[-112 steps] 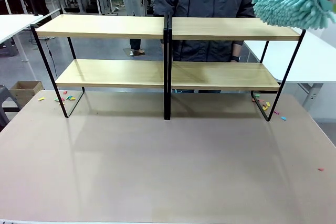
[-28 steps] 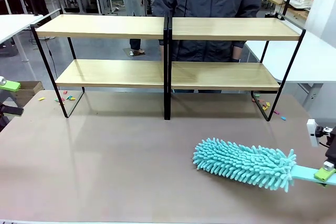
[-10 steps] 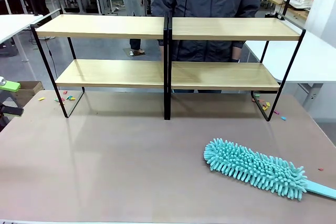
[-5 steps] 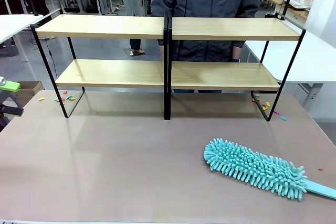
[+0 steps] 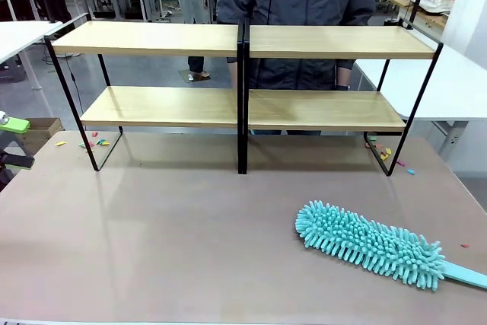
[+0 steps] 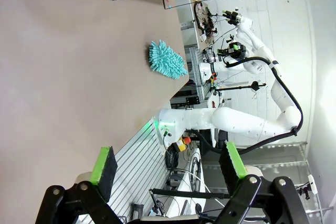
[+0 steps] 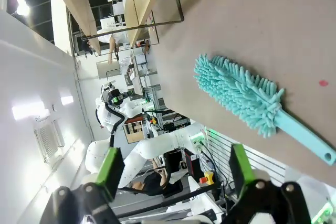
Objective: Clean the shelves.
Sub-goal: Place the Duster on the table.
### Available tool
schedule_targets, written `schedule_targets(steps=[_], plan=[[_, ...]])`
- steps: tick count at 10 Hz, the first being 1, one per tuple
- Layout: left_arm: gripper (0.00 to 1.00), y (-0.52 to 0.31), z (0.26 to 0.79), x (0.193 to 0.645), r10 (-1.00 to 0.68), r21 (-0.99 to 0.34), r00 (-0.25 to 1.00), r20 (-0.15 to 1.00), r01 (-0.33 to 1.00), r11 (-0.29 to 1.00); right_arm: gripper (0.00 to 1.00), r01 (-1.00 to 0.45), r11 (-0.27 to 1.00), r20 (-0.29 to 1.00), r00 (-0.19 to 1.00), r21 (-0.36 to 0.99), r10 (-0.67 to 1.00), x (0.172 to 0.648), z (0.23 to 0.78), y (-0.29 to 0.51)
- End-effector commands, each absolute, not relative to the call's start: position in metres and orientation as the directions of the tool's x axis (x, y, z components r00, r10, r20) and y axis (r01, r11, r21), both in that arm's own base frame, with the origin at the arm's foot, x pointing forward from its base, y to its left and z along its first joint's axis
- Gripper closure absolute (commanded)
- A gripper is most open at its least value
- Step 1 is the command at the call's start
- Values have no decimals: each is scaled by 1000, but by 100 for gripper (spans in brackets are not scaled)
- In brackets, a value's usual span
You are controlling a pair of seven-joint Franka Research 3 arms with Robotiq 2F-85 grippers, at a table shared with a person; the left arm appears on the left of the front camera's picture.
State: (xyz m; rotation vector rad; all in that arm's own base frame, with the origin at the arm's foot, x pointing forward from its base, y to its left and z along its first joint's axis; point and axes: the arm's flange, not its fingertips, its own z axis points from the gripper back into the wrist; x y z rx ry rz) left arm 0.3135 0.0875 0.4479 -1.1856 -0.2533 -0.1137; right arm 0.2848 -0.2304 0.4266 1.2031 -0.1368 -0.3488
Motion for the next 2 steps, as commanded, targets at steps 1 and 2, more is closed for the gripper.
schedule_targets(steps=[1, 2], plan=[[0, 87, 447, 313, 44, -902, 961, 274, 240, 359, 0, 185, 331, -69, 940, 925, -334, 284, 429, -229], [0, 87, 447, 313, 44, -902, 961, 274, 240, 359, 0, 185, 331, -69, 940, 925, -334, 284, 429, -229]])
